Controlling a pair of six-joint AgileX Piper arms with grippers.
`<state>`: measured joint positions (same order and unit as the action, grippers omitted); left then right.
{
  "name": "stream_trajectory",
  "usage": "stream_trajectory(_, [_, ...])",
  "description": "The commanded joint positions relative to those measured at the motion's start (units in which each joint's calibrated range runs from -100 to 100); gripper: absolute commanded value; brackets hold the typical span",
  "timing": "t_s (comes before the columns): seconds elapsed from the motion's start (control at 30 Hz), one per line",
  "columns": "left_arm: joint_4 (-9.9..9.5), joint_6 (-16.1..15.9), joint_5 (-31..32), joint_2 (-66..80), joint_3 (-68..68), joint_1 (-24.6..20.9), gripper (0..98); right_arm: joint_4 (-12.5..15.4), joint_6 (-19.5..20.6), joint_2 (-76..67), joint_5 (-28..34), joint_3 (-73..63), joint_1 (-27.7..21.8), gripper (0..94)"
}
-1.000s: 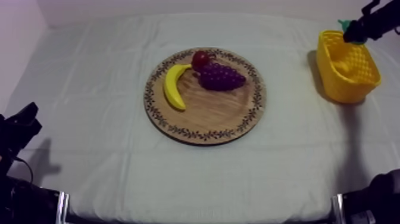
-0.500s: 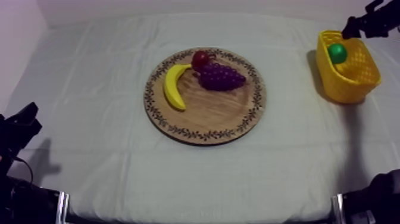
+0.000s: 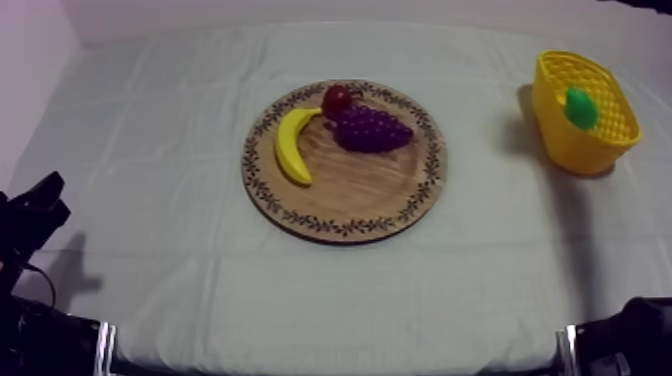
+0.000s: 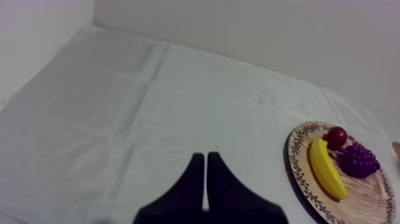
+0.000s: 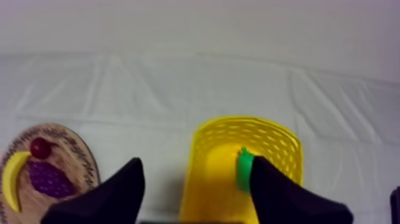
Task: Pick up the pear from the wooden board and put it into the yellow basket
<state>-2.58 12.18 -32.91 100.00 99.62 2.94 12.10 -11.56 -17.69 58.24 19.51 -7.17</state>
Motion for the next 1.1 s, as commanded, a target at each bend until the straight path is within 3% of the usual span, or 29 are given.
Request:
stream_trajectory(0.0, [0.01, 0.0, 0.0, 0.0, 0.0, 0.0, 0.1, -1.0, 2.8, -6.9, -1.4, 1.7, 1.1, 38.2])
stream_trajectory(0.17, [0.01, 0.0, 0.0, 0.0, 0.0, 0.0, 0.1, -4.1, 6.9, -17.8, -5.1, 8.4, 3.9, 19.7])
stream_trajectory(0.3, [0.01, 0.0, 0.0, 0.0, 0.0, 0.0, 0.1, -7.0, 10.0, -26.5, -7.8, 14.8, 5.8, 12.7])
stream_trajectory(0.73, [0.01, 0.0, 0.0, 0.0, 0.0, 0.0, 0.1, -12.4, 14.0, -49.3, -16.1, 39.1, 6.6, 4.6])
stream_trajectory(1.07, [0.01, 0.0, 0.0, 0.0, 0.0, 0.0, 0.1, -14.7, 15.9, -57.5, -22.8, 54.6, 6.6, 0.8])
